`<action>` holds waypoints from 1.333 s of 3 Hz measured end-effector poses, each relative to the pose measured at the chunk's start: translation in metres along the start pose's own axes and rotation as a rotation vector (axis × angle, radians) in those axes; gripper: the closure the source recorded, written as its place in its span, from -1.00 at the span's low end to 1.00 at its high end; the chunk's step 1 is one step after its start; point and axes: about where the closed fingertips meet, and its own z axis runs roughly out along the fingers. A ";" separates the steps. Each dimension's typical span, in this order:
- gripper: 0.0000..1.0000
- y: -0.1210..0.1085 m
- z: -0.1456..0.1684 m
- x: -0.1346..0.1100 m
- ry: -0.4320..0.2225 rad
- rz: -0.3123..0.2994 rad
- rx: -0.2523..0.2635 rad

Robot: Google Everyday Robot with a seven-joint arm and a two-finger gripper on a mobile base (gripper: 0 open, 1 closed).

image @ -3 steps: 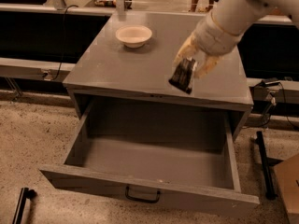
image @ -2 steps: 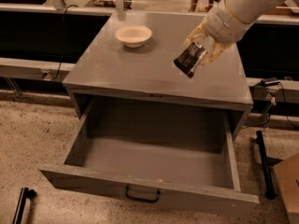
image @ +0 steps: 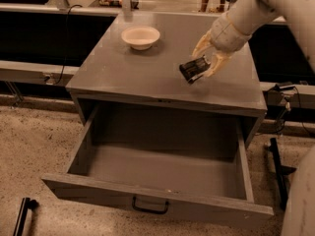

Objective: Pick rxbar chocolate from top drawer and place on counter

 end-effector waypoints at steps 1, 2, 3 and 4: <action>-0.78 0.000 0.004 0.001 -0.003 0.018 -0.001; -1.00 -0.001 0.007 0.000 -0.006 0.019 -0.003; -1.00 0.008 0.003 0.011 0.004 0.088 -0.006; -1.00 0.005 -0.009 0.016 0.101 0.164 -0.011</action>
Offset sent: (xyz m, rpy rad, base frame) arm 0.0014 0.0010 -0.0038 0.0068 0.0125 -0.0168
